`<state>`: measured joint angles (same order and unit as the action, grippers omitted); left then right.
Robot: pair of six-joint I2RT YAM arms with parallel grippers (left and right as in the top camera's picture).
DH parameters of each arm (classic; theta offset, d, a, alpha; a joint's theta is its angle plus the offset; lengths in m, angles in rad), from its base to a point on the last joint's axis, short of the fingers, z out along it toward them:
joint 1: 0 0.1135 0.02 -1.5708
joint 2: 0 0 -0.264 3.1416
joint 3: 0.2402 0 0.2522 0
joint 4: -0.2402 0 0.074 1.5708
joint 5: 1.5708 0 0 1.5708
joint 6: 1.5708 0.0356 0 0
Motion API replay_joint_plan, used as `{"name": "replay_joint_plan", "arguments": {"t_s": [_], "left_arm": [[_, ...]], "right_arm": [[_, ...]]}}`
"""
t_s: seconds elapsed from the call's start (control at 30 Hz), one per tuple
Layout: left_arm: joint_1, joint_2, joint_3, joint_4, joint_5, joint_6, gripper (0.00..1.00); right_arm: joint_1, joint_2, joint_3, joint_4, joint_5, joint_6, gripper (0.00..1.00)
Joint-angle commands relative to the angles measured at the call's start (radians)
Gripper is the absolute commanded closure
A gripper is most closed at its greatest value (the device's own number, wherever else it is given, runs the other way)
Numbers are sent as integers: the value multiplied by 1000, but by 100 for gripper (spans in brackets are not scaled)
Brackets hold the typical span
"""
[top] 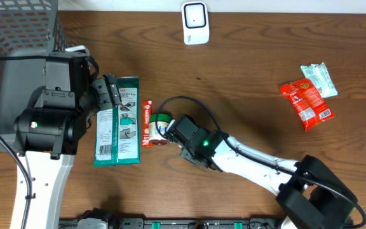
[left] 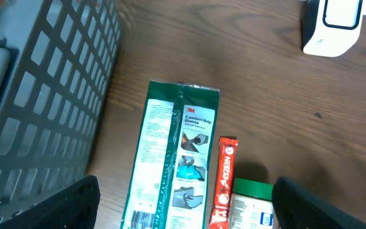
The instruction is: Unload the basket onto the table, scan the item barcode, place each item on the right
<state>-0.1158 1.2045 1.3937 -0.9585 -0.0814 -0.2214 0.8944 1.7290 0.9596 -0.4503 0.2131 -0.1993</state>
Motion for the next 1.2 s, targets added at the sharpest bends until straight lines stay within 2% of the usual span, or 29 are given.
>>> {"name": "replay_joint_plan", "arguments": {"t_s": [0.0,0.2,0.47,0.57,0.7,0.93,1.17], "left_arm": [[2,4,4,1,-9,-9,13],[2,4,4,1,-9,-9,13],[2,4,4,1,-10,-9,13],[2,4,4,1,-10,-9,13],[2,4,4,1,-10,-9,13],[2,4,4,1,-9,-9,13],[2,4,4,1,-10,-9,13]], "right_arm": [[-7,-6,-56,43,101,10,75],[-60,-6,-77,73,101,9,77],[-160,-9,-76,71,100,68,72],[-164,-27,-66,72,100,95,61],[-157,-49,-40,75,95,98,56],[-153,-78,-11,40,-14,97,57],[-153,-74,-16,28,-20,43,61]]}}
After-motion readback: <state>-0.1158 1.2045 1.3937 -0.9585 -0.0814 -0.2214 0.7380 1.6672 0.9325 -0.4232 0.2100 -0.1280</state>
